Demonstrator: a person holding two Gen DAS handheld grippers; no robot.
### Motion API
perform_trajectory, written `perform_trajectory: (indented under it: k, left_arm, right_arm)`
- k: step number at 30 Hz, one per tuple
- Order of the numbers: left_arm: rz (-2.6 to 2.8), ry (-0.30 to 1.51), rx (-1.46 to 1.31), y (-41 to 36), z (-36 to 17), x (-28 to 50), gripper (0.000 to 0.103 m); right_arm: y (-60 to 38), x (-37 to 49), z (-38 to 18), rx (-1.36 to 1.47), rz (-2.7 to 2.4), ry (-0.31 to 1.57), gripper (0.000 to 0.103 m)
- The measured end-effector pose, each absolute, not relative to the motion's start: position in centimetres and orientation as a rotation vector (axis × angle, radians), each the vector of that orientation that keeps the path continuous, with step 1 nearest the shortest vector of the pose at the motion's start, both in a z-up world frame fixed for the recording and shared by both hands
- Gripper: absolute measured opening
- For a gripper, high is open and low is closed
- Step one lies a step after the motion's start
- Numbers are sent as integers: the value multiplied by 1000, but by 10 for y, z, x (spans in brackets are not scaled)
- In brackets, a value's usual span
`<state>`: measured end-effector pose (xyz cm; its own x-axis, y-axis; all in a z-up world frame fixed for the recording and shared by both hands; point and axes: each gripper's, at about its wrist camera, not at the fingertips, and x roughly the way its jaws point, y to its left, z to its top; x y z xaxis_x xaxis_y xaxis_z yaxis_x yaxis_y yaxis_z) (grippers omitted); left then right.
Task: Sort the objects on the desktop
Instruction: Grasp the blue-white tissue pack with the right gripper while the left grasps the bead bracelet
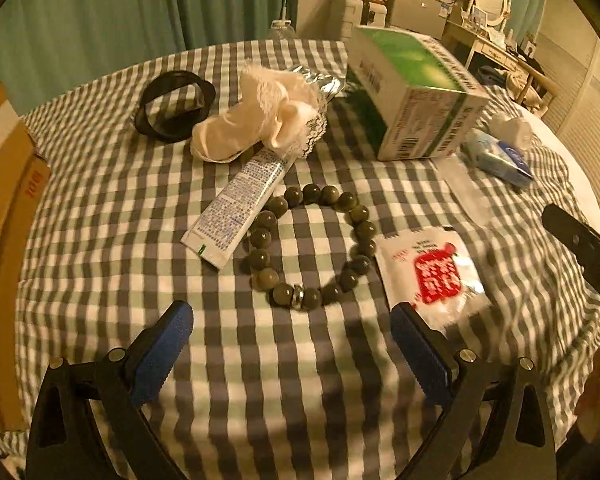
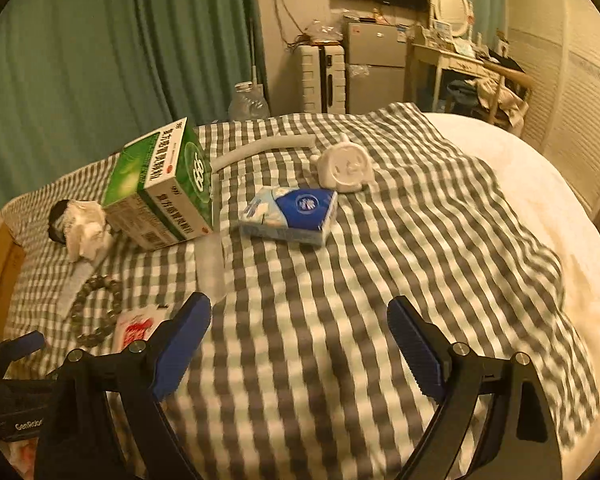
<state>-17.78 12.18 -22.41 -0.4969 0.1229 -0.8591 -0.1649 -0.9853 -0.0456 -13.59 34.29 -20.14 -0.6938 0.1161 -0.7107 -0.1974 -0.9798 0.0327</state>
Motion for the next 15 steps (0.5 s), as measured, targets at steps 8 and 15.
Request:
perform_trajectory:
  k: [8, 15]
  left_arm:
    - [2621, 20, -1480, 131, -235, -198, 100]
    - [2650, 69, -1433, 152, -235, -207, 85]
  right_arm:
    - [336, -163, -213, -1135, 2762, 31, 90]
    - [341, -192, -218, -1158, 2783, 78, 90]
